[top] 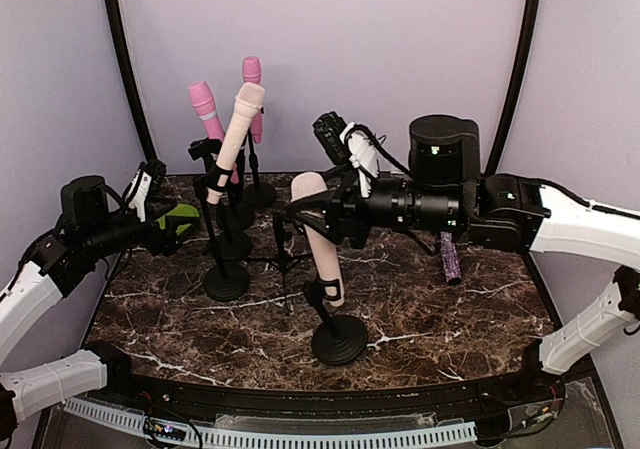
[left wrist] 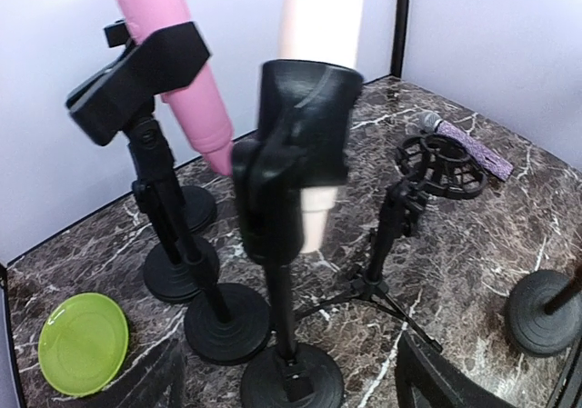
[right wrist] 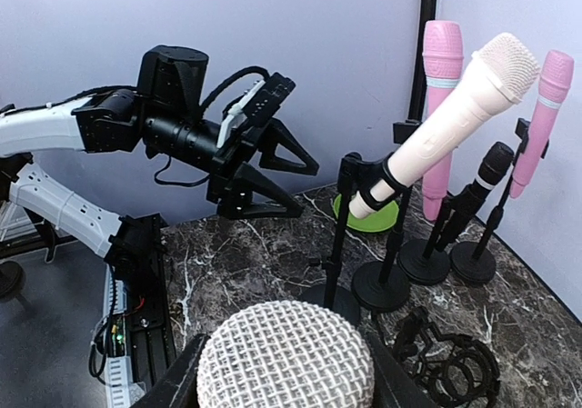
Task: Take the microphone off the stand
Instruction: Place the microphone stand with the microphone at the center of the board.
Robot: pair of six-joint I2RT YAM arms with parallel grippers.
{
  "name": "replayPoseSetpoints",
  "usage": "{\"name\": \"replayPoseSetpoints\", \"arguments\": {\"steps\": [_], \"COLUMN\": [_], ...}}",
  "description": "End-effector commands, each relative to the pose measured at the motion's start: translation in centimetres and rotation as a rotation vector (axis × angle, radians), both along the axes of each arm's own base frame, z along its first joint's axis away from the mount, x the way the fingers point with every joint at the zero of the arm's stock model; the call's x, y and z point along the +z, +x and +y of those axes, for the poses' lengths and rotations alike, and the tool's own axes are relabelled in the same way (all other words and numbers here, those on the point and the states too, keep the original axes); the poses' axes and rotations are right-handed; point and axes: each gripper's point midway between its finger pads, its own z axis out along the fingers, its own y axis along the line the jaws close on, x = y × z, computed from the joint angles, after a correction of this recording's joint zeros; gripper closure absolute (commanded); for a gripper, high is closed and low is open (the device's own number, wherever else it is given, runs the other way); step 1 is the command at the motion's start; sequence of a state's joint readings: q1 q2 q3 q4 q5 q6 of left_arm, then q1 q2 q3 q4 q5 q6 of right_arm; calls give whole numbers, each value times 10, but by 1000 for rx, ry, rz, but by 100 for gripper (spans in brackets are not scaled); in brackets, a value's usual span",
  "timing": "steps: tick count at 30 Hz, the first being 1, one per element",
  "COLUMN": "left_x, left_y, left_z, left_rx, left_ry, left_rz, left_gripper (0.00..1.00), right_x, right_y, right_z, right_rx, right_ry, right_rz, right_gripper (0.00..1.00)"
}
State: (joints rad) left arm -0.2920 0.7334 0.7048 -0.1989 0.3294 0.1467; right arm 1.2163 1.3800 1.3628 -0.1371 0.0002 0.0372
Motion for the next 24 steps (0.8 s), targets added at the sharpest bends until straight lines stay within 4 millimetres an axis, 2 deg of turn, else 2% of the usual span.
{"name": "replayPoseSetpoints", "arguments": {"steps": [1,5,10,13,17,21,24], "left_x": [4,14,26,29,31,15,17], "left_y": [-19,-37,-58,-64,-71,-73,-73], "left_z": [-25,-43,-66,-80,-110,-147,-164], "left_rx": [-121,-199,-308,-364,-465,-572,-627], "left_ry": [16,-8,-37,-36,-9,54,38], "left_rz": [-50,-60,-50,-37,-29,-6,-17], "left_gripper": [20,21,24,24,23,23,23], "right_x": [37,42,50,48,31,5,-6], "right_y": [30,47,56,59,63,65,69], "right_z": [-23,-26,-24,-25,-21,-21,-27], "right_rx": [-95,-116,-83,-69,-52,-58,-96], "right_ry": [136,163,230,271,259,228,212], "right_rz": [-92,-138,-185,-211,-200,-157,-138], "right_gripper": [77,77,75,73,72,71,61]}}
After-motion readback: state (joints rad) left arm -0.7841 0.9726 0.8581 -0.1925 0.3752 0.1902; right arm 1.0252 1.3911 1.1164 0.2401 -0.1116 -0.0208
